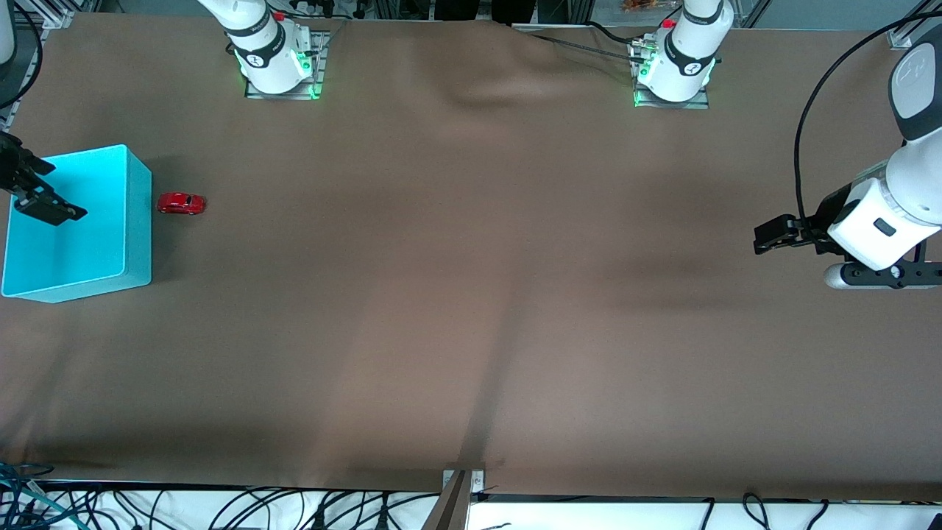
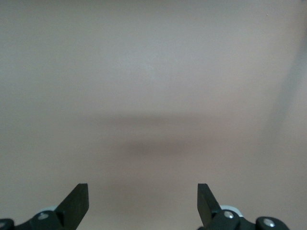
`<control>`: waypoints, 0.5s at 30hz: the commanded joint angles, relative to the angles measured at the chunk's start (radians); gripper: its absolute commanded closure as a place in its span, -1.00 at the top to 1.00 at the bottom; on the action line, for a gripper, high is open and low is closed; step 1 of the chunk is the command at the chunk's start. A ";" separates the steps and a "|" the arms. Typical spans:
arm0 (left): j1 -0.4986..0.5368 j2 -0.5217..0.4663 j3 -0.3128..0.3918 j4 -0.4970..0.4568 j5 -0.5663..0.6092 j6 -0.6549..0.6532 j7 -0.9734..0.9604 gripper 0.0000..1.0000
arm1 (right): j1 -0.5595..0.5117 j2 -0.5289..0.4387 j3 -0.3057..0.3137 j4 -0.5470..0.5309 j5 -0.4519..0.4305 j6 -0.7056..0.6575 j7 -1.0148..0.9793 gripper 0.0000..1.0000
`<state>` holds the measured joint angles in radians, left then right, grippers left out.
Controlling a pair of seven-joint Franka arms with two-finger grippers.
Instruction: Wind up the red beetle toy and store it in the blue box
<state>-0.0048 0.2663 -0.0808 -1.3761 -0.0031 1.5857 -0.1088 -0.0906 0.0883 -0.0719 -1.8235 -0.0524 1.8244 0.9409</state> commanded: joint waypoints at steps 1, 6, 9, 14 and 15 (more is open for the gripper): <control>0.008 -0.007 0.007 0.015 0.003 -0.019 0.024 1.00 | -0.006 -0.061 -0.020 -0.125 0.012 0.081 0.033 1.00; 0.005 -0.007 0.000 0.015 0.005 -0.019 0.023 1.00 | -0.006 -0.071 -0.042 -0.174 0.014 0.102 0.035 1.00; 0.002 -0.009 -0.005 0.015 0.005 -0.021 0.023 1.00 | -0.006 -0.073 -0.054 -0.198 0.016 0.128 0.035 1.00; -0.004 -0.012 -0.007 0.017 0.000 -0.021 0.023 1.00 | -0.006 -0.078 -0.063 -0.253 0.017 0.191 0.036 1.00; -0.004 -0.016 -0.007 0.017 -0.003 -0.021 0.023 1.00 | -0.006 -0.078 -0.063 -0.266 0.017 0.203 0.044 1.00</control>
<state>-0.0058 0.2629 -0.0867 -1.3757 -0.0031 1.5857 -0.1086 -0.0927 0.0523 -0.1311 -2.0009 -0.0509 1.9579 0.9640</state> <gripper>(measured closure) 0.000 0.000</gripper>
